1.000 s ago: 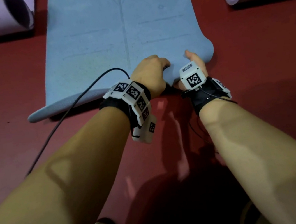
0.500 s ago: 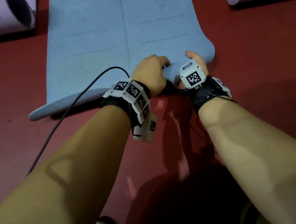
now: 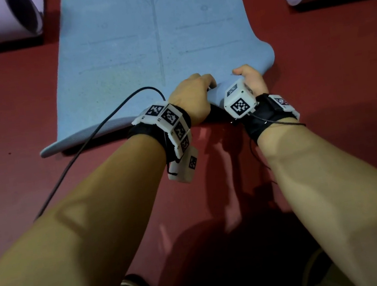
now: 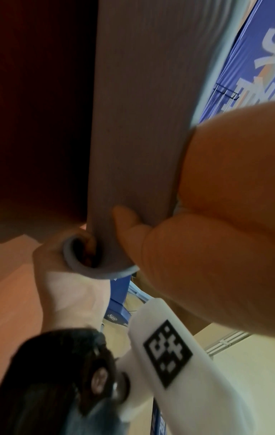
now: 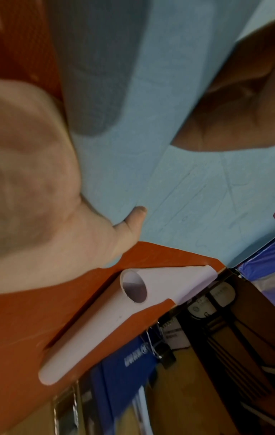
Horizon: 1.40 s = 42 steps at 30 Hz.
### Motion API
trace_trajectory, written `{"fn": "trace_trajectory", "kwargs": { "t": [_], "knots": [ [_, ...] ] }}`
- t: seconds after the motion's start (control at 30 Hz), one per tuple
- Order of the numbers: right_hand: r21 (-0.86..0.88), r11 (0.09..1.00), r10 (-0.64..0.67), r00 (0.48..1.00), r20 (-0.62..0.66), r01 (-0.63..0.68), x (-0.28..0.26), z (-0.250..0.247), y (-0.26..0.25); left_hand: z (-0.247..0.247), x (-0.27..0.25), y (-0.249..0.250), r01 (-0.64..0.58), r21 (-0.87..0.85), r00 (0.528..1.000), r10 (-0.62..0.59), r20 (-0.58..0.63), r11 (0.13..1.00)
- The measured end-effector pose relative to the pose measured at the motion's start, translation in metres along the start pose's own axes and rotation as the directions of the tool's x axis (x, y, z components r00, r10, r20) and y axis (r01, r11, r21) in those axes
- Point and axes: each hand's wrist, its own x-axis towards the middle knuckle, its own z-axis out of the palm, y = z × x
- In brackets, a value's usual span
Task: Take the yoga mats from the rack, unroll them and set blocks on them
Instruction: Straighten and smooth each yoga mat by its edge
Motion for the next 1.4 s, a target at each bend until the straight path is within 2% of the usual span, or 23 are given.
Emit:
{"fn": "trace_trajectory", "kwargs": {
  "t": [0.17,0.27,0.33,0.4,0.47,0.53,0.6,0.67,0.7,0.77,0.83,0.93,1.03,1.13,1.27,1.33,1.4],
  "knots": [
    [-0.026,0.999,-0.041,0.99,-0.137,0.038,-0.009,-0.011,-0.001,0.013,0.006,-0.001,-0.01,0.086,1.0,0.008,0.026,0.996],
    [-0.169,0.983,-0.115,0.96,-0.254,0.073,-0.008,-0.027,0.002,0.022,0.009,0.001,-0.024,0.157,0.998,0.014,0.065,0.987],
    [-0.309,0.939,-0.256,0.904,-0.342,0.149,-0.006,-0.04,0.005,0.029,0.008,0.002,-0.035,0.195,0.995,0.016,0.097,0.98],
    [-0.494,0.842,-0.43,0.821,-0.376,0.215,-0.009,-0.052,0.006,0.036,0.006,0.001,-0.039,0.234,0.991,0.008,0.132,0.972],
    [-0.717,0.669,-0.552,0.775,-0.307,0.193,-0.013,-0.063,0.008,0.045,0.002,0.0,-0.035,0.259,0.987,-0.008,0.16,0.965],
    [-0.911,0.406,-0.601,0.773,-0.202,0.078,-0.015,-0.073,0.014,0.056,-0.002,-0.003,-0.036,0.242,0.976,-0.018,0.217,0.97],
    [-0.982,0.188,-0.651,0.753,-0.095,0.038,-0.017,-0.075,0.024,0.064,-0.007,-0.007,-0.024,0.173,0.961,-0.025,0.275,0.985],
    [-0.992,0.083,-0.685,0.729,0.011,0.092,-0.013,-0.069,0.037,0.067,-0.012,-0.014,0.014,0.083,0.968,-0.034,0.247,0.996],
    [-0.99,0.058,-0.668,0.742,0.059,0.131,-0.011,-0.063,0.043,0.066,-0.014,-0.02,0.033,0.055,0.977,-0.044,0.208,0.998],
    [-0.977,0.024,-0.577,0.801,0.161,0.214,-0.006,-0.043,0.055,0.059,-0.02,-0.037,0.107,0.061,0.985,-0.114,0.128,0.992],
    [-0.963,-0.009,-0.465,0.852,0.241,0.268,-0.002,-0.014,0.066,0.048,-0.029,-0.058,0.22,0.11,0.972,-0.227,0.064,0.969],
    [-0.938,-0.078,-0.318,0.884,0.344,0.337,0.003,0.036,0.085,0.034,-0.049,-0.093,0.425,0.163,0.903,-0.43,-0.007,0.89],
    [-0.892,-0.176,-0.227,0.865,0.448,0.416,0.003,0.08,0.105,0.024,-0.075,-0.127,0.573,0.118,0.819,-0.572,-0.041,0.811],
    [-0.82,-0.279,-0.158,0.818,0.553,0.5,-0.002,0.112,0.13,0.014,-0.101,-0.156,0.685,0.046,0.727,-0.68,-0.089,0.727],
    [-0.624,-0.513,-0.027,0.716,0.698,0.589,-0.01,0.131,0.161,0.01,-0.127,-0.185,0.811,-0.081,0.573,-0.814,-0.093,0.58],
    [-0.543,-0.623,0.009,0.7,0.714,0.563,-0.009,0.135,0.172,0.011,-0.136,-0.197,0.838,-0.137,0.521,-0.849,-0.093,0.529],
    [-0.543,-0.652,-0.035,0.694,0.719,0.53,-0.008,0.135,0.175,0.012,-0.141,-0.201,0.846,-0.171,0.494,-0.863,-0.105,0.505]
  ]
}}
